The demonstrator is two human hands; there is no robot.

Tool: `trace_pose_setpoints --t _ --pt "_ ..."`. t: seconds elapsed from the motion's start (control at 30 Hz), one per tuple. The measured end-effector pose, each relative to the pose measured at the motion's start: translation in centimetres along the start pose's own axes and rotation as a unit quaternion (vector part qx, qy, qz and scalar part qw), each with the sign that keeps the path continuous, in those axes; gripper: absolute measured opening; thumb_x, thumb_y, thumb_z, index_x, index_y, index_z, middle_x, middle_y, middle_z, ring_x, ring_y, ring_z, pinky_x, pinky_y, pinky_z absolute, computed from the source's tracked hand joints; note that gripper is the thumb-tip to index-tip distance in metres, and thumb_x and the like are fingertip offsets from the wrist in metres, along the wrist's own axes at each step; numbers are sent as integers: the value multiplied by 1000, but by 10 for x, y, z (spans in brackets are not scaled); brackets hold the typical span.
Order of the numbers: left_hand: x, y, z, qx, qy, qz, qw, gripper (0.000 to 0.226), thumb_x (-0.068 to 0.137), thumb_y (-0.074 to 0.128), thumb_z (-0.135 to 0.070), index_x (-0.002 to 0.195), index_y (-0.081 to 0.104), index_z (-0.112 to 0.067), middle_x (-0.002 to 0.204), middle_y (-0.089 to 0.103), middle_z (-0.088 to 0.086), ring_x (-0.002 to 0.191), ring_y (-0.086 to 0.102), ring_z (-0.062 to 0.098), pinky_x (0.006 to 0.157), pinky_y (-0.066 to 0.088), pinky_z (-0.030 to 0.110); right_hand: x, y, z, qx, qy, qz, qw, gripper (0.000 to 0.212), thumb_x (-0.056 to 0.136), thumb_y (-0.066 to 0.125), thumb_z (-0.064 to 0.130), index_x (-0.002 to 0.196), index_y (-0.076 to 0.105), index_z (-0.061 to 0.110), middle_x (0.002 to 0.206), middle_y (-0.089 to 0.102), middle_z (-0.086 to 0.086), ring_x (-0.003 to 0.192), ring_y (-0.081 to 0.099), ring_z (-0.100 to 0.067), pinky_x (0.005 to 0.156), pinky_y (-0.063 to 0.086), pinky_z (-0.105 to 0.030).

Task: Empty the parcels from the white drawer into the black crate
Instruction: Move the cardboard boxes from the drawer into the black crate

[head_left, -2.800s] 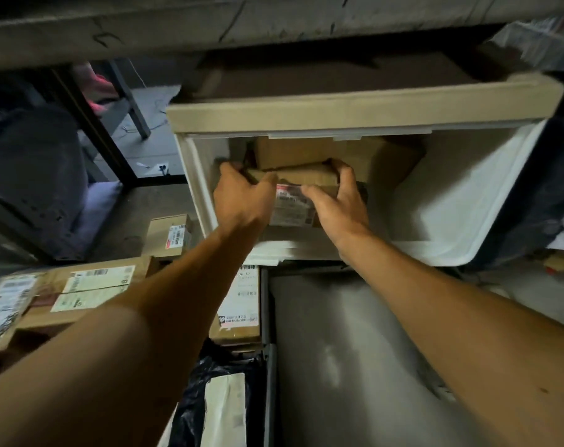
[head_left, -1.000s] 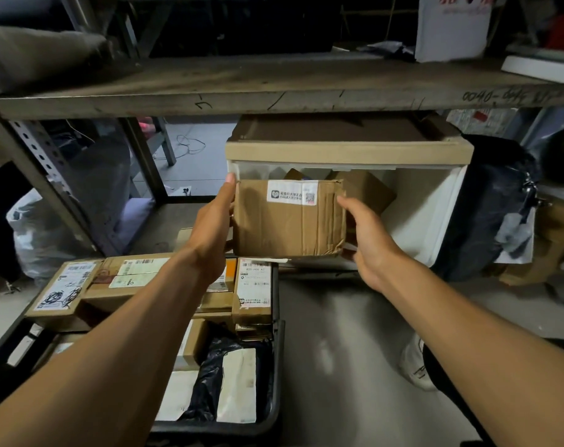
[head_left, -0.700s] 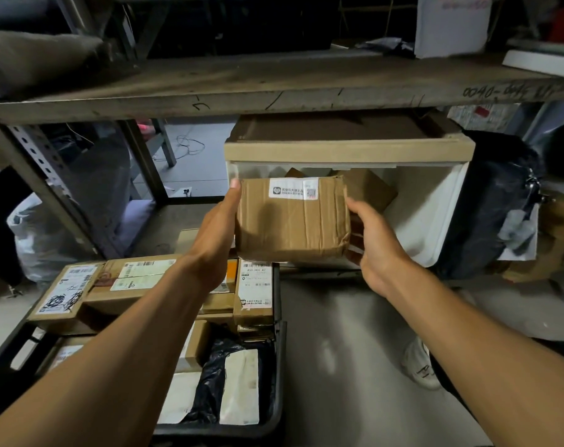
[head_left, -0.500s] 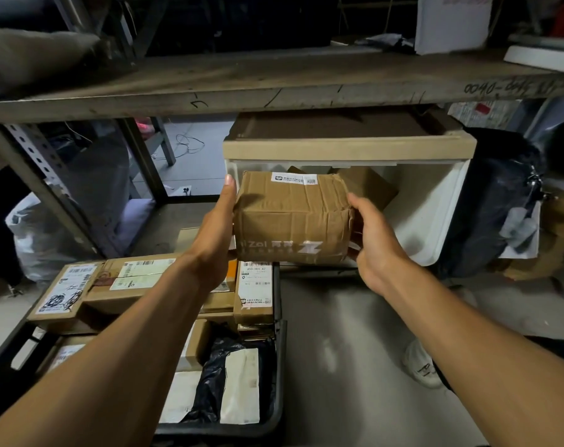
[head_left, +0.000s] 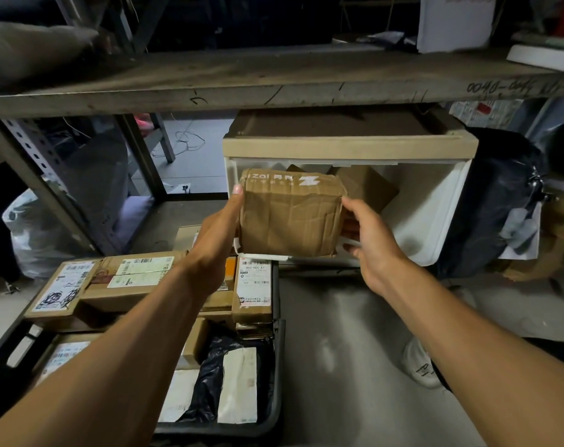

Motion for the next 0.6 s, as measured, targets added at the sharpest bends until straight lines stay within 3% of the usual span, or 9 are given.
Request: trace_pose_setpoints --t 0.13,0.23,0.27,0.33,0.43,0.5,0.6 --pt "-3 2 0 -11 1 5 1000 62 85 51 -71 133 56 -31 135 60 1 126 54 28 110 38 54 1 1 -1 -4 10 8 1000 20 91 65 45 95 74 27 102 75 5 109 64 -16 108 43 -44" --pt "-2 1 0 -18 9 3 1000 51 85 62 -60 125 62 -28 112 73 -4 114 63 25 100 46 46 0 1 0 -7 8 26 1000 20 92 67 38 79 76 25 84 77 8 99 68 -17 101 49 -43" --pt "-1 1 -1 -24 13 1 1000 45 89 61 -54 124 62 -27 107 73 -5 110 65 23 94 49 41 -1 1 -2 -9 9 29 999 19 92 68 37 82 76 24 86 77 6 100 68 -18 100 50 -44" --pt "1 1 -2 -26 22 4 999 42 91 59 -51 127 59 -29 117 68 -6 115 61 22 87 48 37 0 1 -5 -11 12 27 1000 18 90 69 39 89 75 22 93 77 3 104 68 -21 100 50 -46" --pt "0 0 -3 -43 18 26 999 56 85 66 -54 134 51 -33 131 61 -5 121 57 24 98 46 47 2 0 -7 -27 10 20 999 25 87 72 43 94 75 20 100 77 1 106 68 -22 103 51 -48" --pt "0 0 -1 -38 -2 40 998 58 82 69 -54 133 52 -31 125 64 -1 117 61 26 104 44 53 3 -1 -7 -31 6 13 999 32 84 74 48 100 75 20 104 76 0 107 68 -21 101 52 -45" --pt "0 -1 7 -40 -35 40 998 46 87 64 -49 126 58 -26 113 70 6 111 64 28 105 42 52 5 -3 -3 -21 11 -7 1000 58 74 77 59 117 66 21 115 72 0 112 65 -19 100 50 -41"
Point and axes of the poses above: each hand's wrist, its own x-axis towards the middle knuckle, its own y-axis out of the palm, z = x × y, the point moved 4 cm from there along x, towards the middle knuckle
